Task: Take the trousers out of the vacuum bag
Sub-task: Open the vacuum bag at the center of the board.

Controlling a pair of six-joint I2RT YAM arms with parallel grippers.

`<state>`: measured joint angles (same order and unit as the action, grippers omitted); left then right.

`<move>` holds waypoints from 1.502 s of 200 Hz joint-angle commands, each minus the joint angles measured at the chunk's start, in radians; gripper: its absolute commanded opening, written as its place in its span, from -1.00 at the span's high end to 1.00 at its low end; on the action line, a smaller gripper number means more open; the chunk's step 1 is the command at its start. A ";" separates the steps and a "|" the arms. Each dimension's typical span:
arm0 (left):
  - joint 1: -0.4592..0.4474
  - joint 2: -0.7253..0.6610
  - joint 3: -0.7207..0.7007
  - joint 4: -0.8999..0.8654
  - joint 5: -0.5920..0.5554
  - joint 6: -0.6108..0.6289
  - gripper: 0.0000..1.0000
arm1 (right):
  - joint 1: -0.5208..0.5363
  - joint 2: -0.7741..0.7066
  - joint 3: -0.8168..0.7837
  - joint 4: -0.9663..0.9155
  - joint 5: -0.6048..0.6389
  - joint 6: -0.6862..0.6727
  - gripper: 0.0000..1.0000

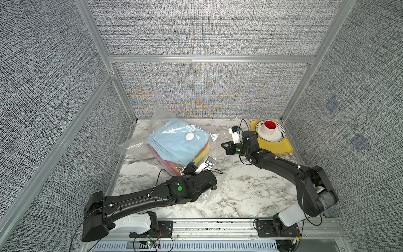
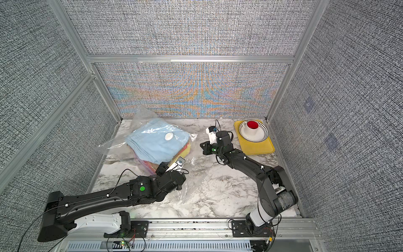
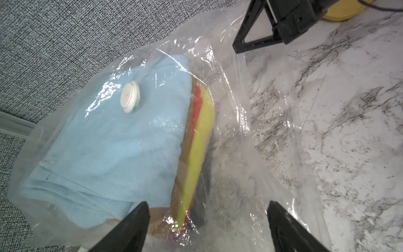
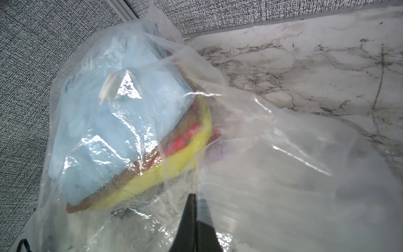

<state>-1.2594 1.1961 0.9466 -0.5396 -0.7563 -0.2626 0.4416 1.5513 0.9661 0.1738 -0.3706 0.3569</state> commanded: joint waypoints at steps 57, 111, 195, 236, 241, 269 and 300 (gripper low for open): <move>0.002 -0.030 0.004 0.056 0.026 0.051 -0.75 | 0.009 -0.140 0.069 -0.131 -0.078 -0.084 1.00; 0.002 -0.014 0.004 0.061 0.038 0.087 -0.75 | 0.010 -0.202 0.115 -0.161 -0.163 -0.083 1.00; 0.002 -0.053 0.003 0.054 0.011 0.103 -0.75 | 0.011 -0.216 -0.005 -0.207 -0.144 -0.092 -0.37; 0.003 -0.091 -0.005 0.048 -0.018 0.116 -0.75 | 0.011 -0.230 -0.098 -0.183 -0.105 -0.065 -0.48; 0.003 -0.093 -0.006 0.047 -0.020 0.117 -0.75 | 0.011 -0.228 -0.105 -0.182 -0.094 -0.064 -0.49; 0.005 -0.098 -0.007 0.044 -0.026 0.120 -0.75 | 0.011 -0.204 -0.173 -0.110 -0.070 -0.054 -0.52; 0.006 -0.089 -0.004 0.043 -0.023 0.123 -0.75 | 0.012 -0.106 -0.233 0.021 -0.085 -0.040 -0.54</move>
<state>-1.2560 1.1034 0.9382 -0.4961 -0.7639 -0.1459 0.4519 1.3853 0.7563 0.0593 -0.4553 0.3004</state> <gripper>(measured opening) 0.874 0.767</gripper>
